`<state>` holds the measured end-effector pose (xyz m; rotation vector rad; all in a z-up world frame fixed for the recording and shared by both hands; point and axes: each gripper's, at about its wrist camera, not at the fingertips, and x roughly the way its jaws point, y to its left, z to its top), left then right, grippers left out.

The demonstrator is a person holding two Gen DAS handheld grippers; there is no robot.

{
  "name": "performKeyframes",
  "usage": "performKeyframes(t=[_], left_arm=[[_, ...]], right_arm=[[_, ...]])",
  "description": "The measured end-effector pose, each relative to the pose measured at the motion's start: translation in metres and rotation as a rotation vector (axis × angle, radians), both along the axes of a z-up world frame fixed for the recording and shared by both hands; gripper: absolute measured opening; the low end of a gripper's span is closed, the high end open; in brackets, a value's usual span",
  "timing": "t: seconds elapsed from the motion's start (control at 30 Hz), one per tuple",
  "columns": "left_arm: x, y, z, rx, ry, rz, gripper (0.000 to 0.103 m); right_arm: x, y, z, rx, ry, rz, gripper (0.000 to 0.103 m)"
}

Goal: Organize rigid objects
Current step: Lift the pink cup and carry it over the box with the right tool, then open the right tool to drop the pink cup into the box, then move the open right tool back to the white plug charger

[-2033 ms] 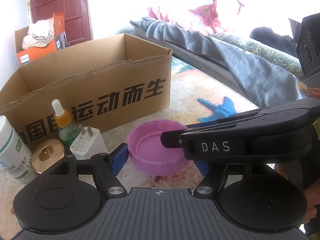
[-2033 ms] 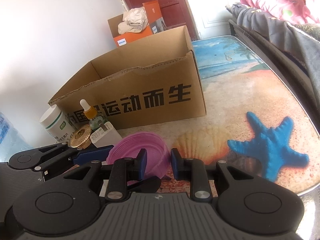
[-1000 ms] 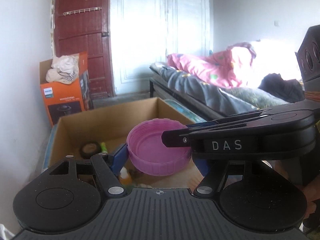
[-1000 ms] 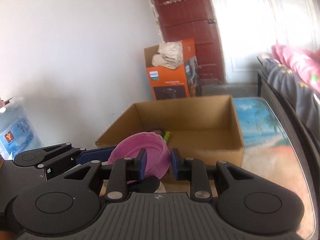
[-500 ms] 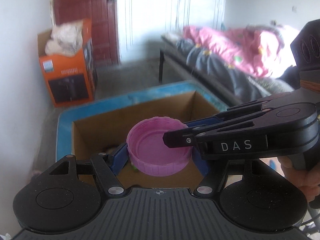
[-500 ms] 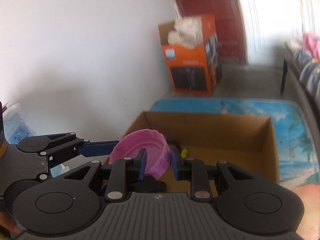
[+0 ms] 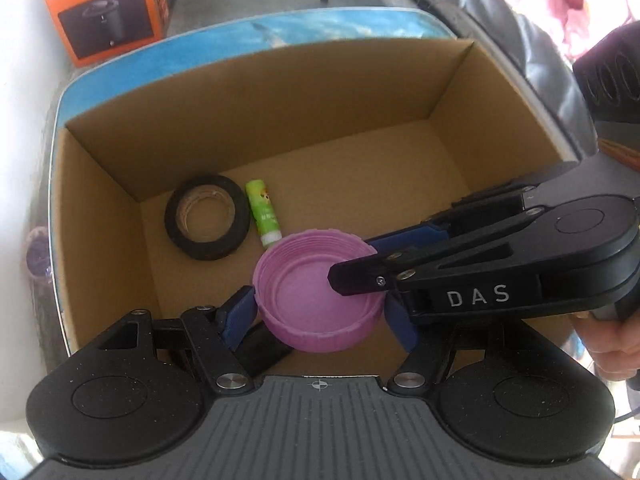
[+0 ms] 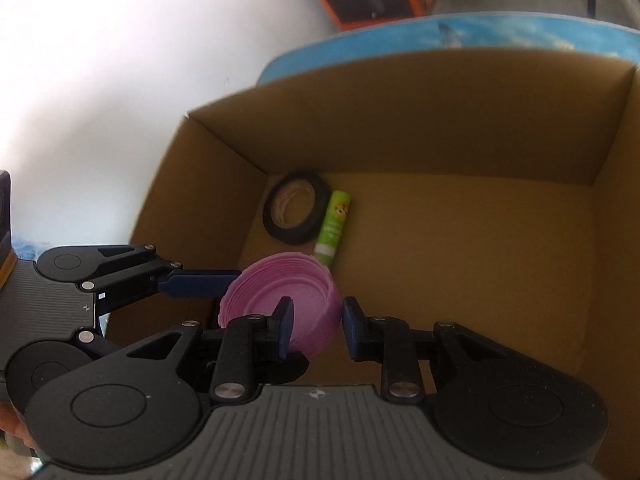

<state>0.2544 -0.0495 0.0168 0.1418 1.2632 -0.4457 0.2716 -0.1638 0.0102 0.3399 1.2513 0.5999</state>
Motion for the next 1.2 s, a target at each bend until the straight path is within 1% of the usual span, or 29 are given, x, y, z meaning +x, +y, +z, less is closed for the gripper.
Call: performKeyframes(t=[0.17, 0.3, 0.43, 0.5, 0.53, 0.6, 0.67, 0.8, 0.93, 0.97, 1.0, 1.07, 1.2], left_arm=[[0.007, -0.010, -0.007, 0.024, 0.021, -0.004, 0.070], [0.014, -0.012, -0.013, 0.029, 0.059, -0.002, 0.070], [0.018, -0.013, -0.021, 0.020, 0.110, 0.020, 0.074], [0.017, -0.013, -0.022, 0.024, 0.114, 0.019, 0.075], [0.016, -0.014, -0.022, 0.033, 0.110, 0.018, 0.076], [0.014, -0.014, -0.019, 0.034, 0.102, 0.019, 0.078], [0.011, -0.012, -0.014, 0.025, 0.093, 0.025, 0.080], [0.003, -0.006, 0.005, 0.020, 0.034, 0.033, 0.081], [-0.011, 0.005, 0.030, 0.008, -0.052, 0.039, 0.081], [-0.016, 0.006, 0.037, -0.002, -0.076, 0.043, 0.081], [-0.022, 0.008, 0.045, -0.017, -0.100, 0.045, 0.081], [-0.037, 0.014, 0.060, -0.051, -0.151, 0.044, 0.082], [-0.074, 0.022, 0.090, -0.117, -0.270, 0.017, 0.084]], right_arm=[[0.006, 0.001, -0.001, -0.030, 0.000, 0.010, 0.029], [0.010, -0.002, -0.002, -0.053, 0.012, 0.010, 0.030], [0.011, -0.004, -0.004, -0.059, 0.024, 0.013, 0.031], [0.010, -0.005, -0.006, -0.058, 0.030, 0.012, 0.032], [0.010, -0.005, -0.006, -0.060, 0.031, 0.010, 0.034], [0.010, -0.007, -0.005, -0.054, 0.028, 0.006, 0.042], [0.009, -0.008, -0.003, -0.042, 0.022, 0.003, 0.044], [0.004, -0.012, 0.005, -0.010, 0.012, -0.016, 0.044], [-0.008, -0.024, 0.029, 0.036, -0.041, -0.054, 0.044], [-0.013, -0.027, 0.037, 0.049, -0.061, -0.063, 0.046], [-0.019, -0.031, 0.046, 0.064, -0.085, -0.073, 0.051], [-0.034, -0.040, 0.065, 0.096, -0.136, -0.095, 0.055], [-0.074, -0.057, 0.093, 0.169, -0.218, -0.121, 0.055]])
